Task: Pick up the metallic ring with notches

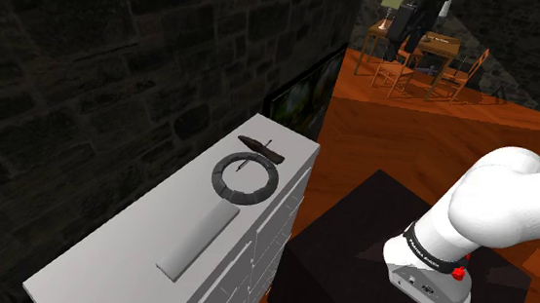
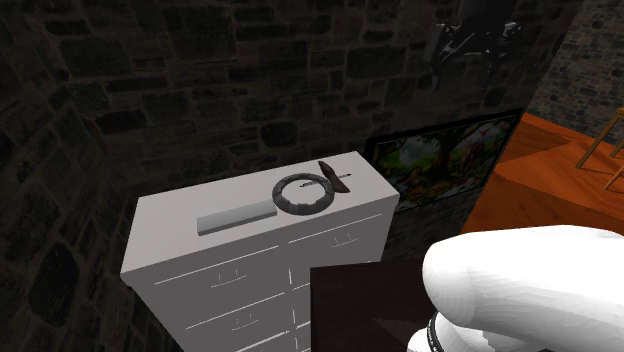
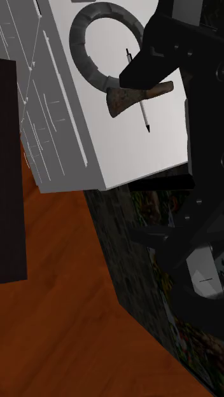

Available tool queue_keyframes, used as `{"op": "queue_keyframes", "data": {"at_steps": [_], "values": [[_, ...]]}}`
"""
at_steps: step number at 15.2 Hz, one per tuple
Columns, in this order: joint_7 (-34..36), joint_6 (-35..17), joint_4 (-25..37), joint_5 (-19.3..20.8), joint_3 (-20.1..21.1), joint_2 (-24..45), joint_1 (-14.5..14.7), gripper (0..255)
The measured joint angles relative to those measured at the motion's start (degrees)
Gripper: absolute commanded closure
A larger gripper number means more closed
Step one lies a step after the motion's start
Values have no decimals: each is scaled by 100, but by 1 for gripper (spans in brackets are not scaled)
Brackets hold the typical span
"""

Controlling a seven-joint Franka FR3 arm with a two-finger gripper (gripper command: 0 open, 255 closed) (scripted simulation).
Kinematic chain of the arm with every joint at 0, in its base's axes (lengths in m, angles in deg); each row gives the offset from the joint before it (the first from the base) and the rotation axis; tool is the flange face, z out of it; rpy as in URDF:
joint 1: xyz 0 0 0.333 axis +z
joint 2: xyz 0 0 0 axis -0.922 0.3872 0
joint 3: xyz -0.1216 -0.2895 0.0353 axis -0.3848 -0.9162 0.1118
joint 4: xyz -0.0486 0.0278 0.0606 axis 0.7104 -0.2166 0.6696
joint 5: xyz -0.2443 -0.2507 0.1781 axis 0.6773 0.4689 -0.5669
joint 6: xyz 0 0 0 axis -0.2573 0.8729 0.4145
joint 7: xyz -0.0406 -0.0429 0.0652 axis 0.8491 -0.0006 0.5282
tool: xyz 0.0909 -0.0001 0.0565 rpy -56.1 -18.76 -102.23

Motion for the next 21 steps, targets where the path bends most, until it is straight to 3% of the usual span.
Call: {"op": "queue_keyframes", "data": {"at_steps": [4, 13, 21], "values": [[278, -336, -345, -108, 178, -25, 11, 0], [1465, -1910, -1619, -581, 992, 177, 124, 0], [2630, -3556, -2061, -904, 1863, 1283, 209, 0]]}}
